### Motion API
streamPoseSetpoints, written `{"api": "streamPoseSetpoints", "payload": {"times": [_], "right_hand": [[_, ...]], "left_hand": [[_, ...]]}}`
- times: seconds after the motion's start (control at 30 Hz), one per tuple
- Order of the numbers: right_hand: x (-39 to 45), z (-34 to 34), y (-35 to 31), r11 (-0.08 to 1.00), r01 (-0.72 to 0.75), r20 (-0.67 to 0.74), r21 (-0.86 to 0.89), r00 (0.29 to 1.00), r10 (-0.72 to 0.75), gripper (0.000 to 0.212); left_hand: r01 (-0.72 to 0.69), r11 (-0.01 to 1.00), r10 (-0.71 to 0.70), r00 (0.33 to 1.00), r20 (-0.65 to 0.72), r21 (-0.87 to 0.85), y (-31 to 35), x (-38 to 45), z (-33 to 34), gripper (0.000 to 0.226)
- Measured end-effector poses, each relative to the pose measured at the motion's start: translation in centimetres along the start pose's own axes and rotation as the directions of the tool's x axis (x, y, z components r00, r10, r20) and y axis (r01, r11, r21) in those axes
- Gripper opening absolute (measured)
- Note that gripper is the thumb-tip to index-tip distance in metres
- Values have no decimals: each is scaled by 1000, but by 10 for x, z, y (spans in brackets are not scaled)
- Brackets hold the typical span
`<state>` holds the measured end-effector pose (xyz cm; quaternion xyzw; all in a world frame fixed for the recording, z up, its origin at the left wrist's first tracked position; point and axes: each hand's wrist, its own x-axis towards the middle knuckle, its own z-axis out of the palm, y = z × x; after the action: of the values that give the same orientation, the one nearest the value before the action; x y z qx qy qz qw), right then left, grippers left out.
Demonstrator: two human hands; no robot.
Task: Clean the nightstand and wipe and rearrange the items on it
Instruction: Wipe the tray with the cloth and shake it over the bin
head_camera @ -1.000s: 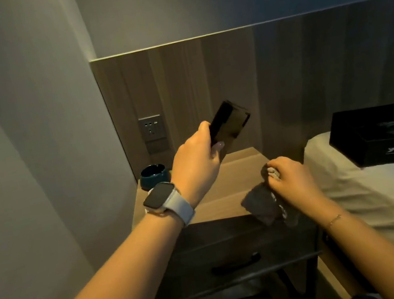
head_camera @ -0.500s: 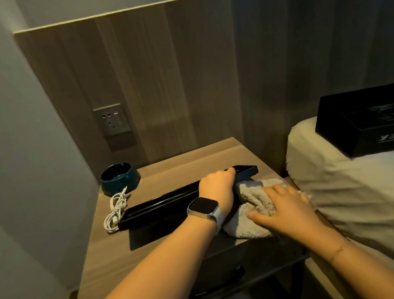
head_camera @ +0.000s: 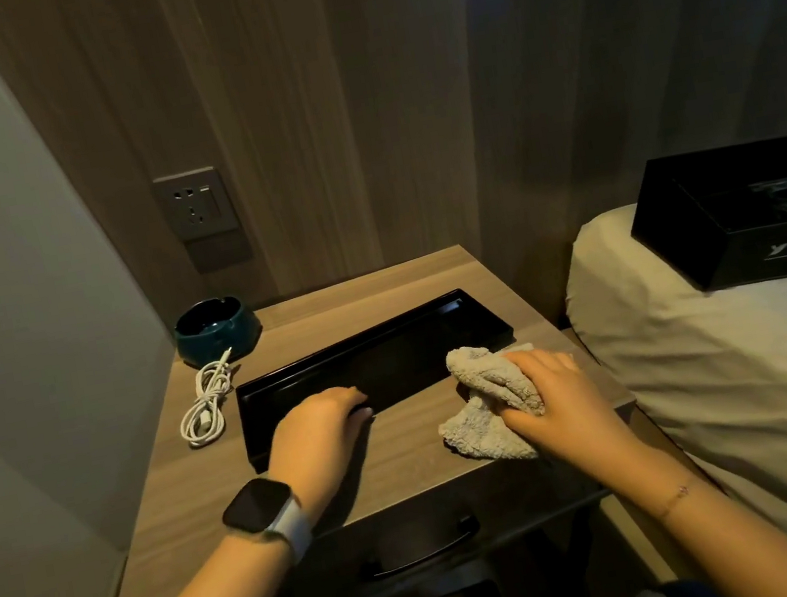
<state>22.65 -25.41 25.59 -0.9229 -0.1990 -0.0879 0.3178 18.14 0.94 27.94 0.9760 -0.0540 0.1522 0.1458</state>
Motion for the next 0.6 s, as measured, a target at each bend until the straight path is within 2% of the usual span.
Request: {"api": "streamPoseSetpoints", "payload": {"times": [0.2, 0.37, 0.47, 0.6], "right_hand": [[6, -5, 4, 984, 32, 26, 175, 999, -37, 57], [20, -5, 2, 991, 63, 42, 114, 997, -68, 47], [34, 3, -8, 992, 66, 58, 110, 996, -73, 44], [53, 29, -35, 984, 78, 61, 160, 994, -89, 41]], "left_hand": [[-15, 1000, 15, 1000, 17, 4, -5, 47, 20, 24], [58, 998, -61, 988, 140, 23, -6, 123, 41, 27], [102, 994, -105, 975, 194, 30, -13, 136, 36, 42], [152, 985, -152, 988, 14, -78, -27, 95, 5, 41]]}}
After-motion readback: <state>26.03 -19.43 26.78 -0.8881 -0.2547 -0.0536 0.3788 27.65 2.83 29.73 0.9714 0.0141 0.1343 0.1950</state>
